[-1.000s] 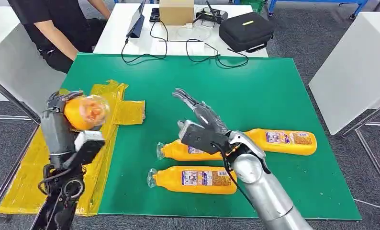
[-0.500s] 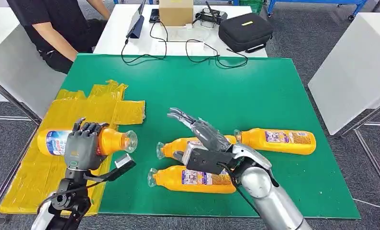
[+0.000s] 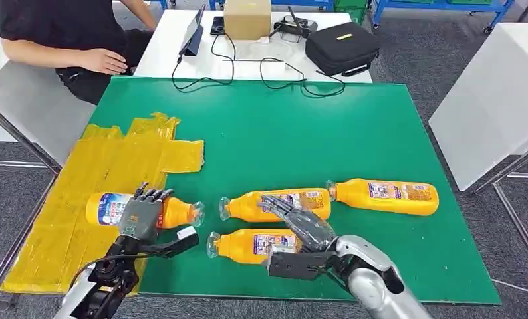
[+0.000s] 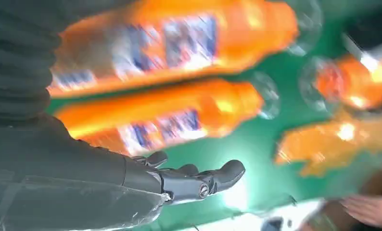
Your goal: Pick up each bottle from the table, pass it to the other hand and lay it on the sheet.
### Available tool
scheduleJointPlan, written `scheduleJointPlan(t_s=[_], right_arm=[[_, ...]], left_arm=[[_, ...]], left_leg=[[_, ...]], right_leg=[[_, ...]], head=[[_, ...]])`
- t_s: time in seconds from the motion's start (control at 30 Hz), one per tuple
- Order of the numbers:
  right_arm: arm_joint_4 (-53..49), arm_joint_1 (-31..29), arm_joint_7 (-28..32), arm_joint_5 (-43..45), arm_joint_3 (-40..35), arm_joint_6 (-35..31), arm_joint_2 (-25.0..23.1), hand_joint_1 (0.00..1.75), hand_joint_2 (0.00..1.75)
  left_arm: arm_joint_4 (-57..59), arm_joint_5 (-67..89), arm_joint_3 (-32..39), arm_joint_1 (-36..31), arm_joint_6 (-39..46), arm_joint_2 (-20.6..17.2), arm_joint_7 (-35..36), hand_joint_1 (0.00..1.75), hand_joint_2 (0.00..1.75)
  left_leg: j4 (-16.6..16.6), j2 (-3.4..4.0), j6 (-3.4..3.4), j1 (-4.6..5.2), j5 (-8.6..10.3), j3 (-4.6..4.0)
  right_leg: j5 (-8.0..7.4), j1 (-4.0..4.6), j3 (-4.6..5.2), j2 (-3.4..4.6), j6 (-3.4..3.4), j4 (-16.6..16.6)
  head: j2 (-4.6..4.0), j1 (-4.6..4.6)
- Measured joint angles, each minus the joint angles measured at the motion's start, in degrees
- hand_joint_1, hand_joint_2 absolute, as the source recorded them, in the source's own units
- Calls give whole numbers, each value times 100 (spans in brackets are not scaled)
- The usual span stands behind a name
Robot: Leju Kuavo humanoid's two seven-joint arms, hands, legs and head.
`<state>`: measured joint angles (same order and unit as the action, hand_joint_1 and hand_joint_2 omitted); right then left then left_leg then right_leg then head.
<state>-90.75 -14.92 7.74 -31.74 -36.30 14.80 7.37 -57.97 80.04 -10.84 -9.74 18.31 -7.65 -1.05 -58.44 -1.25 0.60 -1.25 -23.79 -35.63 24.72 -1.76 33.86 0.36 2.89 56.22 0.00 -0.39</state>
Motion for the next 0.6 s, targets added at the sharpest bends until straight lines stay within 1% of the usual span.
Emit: scheduleJointPlan(t_s=[0.03, 0.17, 0.27, 0.3, 0.43, 0.6], right_arm=[[-2, 355, -66, -225, -50, -83, 317, 0, 175], [-81, 515, -238, -468, -79, -173, 441, 0, 175], [-278, 759, -356, -846, -83, -337, 551, 0, 175], [-383, 827, -421, -956, -85, -361, 570, 0, 175], [-749, 932, -747, -1177, -55, -99, 566, 0, 175], [-866, 999, -892, -1376, 24, 31, 474, 0, 175]], left_arm=[[383, -110, 2, -161, 125, -2, 4, 0, 0], [486, -178, 55, -200, 193, -4, 68, 0, 0], [473, -615, 196, -152, 460, -4, -149, 0, 0], [398, -825, 247, -113, 457, -4, -250, 0, 0], [-227, -1601, 443, 22, 103, -2, -500, 0, 0], [-1027, -2572, 581, 240, 112, 59, -848, 0, 0]], left_leg=[[1, 0, -3, -1, 1, 19], [1, -1, -6, -1, 11, 26], [1, 3, -4, 0, 15, 20], [1, 4, -5, 0, 17, 13], [0, 7, -5, -1, 16, -1], [0, 9, -5, -2, 17, -21]], right_leg=[[-4, 1, -21, 0, -2, 1], [-7, 1, -24, 0, -2, 3], [-11, 1, -19, 2, -2, 5], [-12, 1, -10, 3, -2, 5], [-13, 1, 7, 4, -2, 5], [-13, 2, 28, 9, -2, 6]], head=[[0, 2], [0, 0], [0, 2], [0, 0], [0, 0], [0, 2]])
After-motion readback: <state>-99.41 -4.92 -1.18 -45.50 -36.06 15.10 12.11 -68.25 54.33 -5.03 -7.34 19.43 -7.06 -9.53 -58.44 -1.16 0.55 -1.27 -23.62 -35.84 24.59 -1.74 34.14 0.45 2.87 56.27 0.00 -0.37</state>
